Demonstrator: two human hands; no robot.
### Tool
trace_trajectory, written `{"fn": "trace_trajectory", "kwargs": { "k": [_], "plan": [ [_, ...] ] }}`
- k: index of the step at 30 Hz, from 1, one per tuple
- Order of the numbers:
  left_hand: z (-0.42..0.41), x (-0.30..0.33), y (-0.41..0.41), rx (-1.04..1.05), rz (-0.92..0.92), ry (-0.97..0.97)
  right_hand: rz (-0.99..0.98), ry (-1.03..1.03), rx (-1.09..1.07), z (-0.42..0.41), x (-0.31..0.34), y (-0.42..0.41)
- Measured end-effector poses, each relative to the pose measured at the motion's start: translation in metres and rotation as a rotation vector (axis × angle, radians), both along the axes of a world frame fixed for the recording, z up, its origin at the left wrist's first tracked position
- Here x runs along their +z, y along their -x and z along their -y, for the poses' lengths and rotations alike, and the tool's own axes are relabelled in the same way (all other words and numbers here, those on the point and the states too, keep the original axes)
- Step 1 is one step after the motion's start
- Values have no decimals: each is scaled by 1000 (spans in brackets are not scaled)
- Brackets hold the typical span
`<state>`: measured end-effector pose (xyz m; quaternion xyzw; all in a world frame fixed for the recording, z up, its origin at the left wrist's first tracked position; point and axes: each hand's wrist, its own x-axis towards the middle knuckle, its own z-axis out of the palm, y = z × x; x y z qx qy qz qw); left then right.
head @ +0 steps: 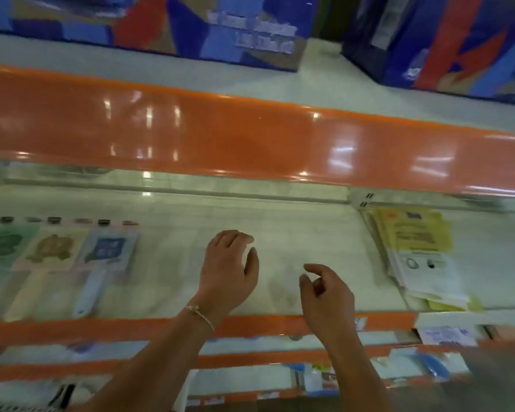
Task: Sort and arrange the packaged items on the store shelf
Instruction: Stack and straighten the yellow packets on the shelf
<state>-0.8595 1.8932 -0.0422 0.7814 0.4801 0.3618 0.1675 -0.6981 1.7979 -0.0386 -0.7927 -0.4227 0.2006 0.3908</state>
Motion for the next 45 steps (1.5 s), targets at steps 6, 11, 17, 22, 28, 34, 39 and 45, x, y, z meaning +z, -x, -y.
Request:
{"fn": "trace_trajectory", "kwargs": {
  "k": [6,11,17,22,28,34,39,45],
  "plan": [
    [17,1,-104,-30,44,82,215,-73,-217,25,-4,-111],
    [33,-1,-161,-146,17,186,368,-24,-409,25,0,-194],
    [42,-10,-191,-248,-18,229,323,283,-419,17,9,-239],
    [43,-16,-189,-245,-58,231,327,371,-385,11,11,-245],
    [44,-12,-185,-216,-42,201,374,359,-353,10,12,-244],
    [48,-10,-177,-193,-23,169,254,121,-359,12,19,-242],
    [53,-14,-165,-180,-14,138,-14,-29,-335,11,24,-235],
    [43,-17,-130,-245,-255,65,-587,-165,-203,6,33,-177]
  ]
}}
